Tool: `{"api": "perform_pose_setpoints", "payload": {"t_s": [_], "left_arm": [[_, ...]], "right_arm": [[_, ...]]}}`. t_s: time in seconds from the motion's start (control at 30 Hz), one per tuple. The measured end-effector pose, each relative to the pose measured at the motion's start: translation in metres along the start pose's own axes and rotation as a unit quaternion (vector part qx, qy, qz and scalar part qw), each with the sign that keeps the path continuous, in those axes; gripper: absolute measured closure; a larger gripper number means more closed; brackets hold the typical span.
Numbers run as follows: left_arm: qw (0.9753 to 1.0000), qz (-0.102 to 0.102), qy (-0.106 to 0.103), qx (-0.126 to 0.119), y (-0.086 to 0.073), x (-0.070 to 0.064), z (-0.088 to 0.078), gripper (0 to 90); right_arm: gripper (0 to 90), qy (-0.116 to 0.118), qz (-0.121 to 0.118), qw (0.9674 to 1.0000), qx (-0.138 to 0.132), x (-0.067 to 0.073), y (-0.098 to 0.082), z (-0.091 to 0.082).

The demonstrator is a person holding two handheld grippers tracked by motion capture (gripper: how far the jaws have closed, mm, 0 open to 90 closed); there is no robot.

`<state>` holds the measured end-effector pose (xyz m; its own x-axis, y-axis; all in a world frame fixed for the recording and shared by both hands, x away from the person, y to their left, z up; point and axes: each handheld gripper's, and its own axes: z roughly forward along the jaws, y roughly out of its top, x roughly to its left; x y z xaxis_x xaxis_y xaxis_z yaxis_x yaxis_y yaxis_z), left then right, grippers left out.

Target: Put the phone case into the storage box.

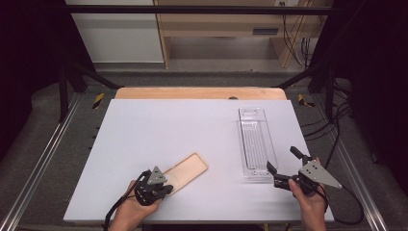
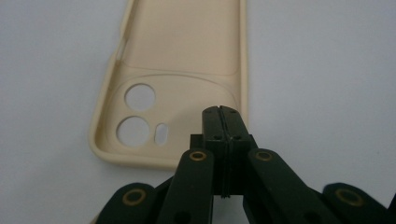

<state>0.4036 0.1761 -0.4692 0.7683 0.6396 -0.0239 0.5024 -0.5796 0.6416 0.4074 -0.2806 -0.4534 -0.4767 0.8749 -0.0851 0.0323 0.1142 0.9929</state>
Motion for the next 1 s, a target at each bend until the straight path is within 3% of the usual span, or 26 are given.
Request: {"api": "perform_pose_setpoints", "payload": {"t_s": [0.1,0.23,0.27,0.3,0.4,0.5,0.53,0.63,0.73,1.0], "left_arm": [[0.9996,0.007,0.007,-0.026,0.003,-0.003,-0.005,90.0],[0.9968,0.014,0.034,-0.071,0.007,-0.001,-0.012,89.8],[0.9968,0.014,0.034,-0.071,0.007,-0.001,-0.012,87.9],[0.9944,0.011,0.054,-0.090,0.007,0.003,-0.014,83.5],[0.9904,0.001,0.078,-0.114,0.006,0.010,-0.017,63.8],[0.9906,-0.008,0.073,-0.115,0.005,0.015,-0.015,39.3],[0.9922,-0.014,0.066,-0.104,0.003,0.019,-0.010,31.5],[0.9938,-0.017,0.058,-0.093,0.001,0.023,-0.002,16.7],[0.9957,-0.012,0.035,-0.085,0.002,0.023,0.004,11.2],[0.9980,-0.009,0.020,-0.059,-0.005,0.022,0.010,5.8]], "right_arm": [[3.2,-0.001,0.006,1.0000,0.000,-0.001,0.000,0.000],[3.2,-0.002,0.000,1.0000,-0.003,0.001,0.002,-0.001],[3.2,-0.001,-0.002,1.0000,-0.002,0.001,0.002,-0.001],[3.2,-0.001,-0.003,1.0000,0.000,0.001,0.001,-0.001],[3.2,-0.001,0.000,1.0000,0.000,-0.001,0.000,-0.001],[3.1,0.003,0.002,1.0000,0.000,-0.003,-0.001,0.000],[3.1,0.004,0.005,1.0000,0.000,-0.002,0.000,0.000],[3.0,0.006,0.004,1.0000,0.002,0.000,0.000,0.000],[3.0,0.005,0.001,1.0000,0.005,0.001,0.000,0.000],[3.0,0.011,0.007,0.9999,0.005,0.001,0.001,0.000]]}}
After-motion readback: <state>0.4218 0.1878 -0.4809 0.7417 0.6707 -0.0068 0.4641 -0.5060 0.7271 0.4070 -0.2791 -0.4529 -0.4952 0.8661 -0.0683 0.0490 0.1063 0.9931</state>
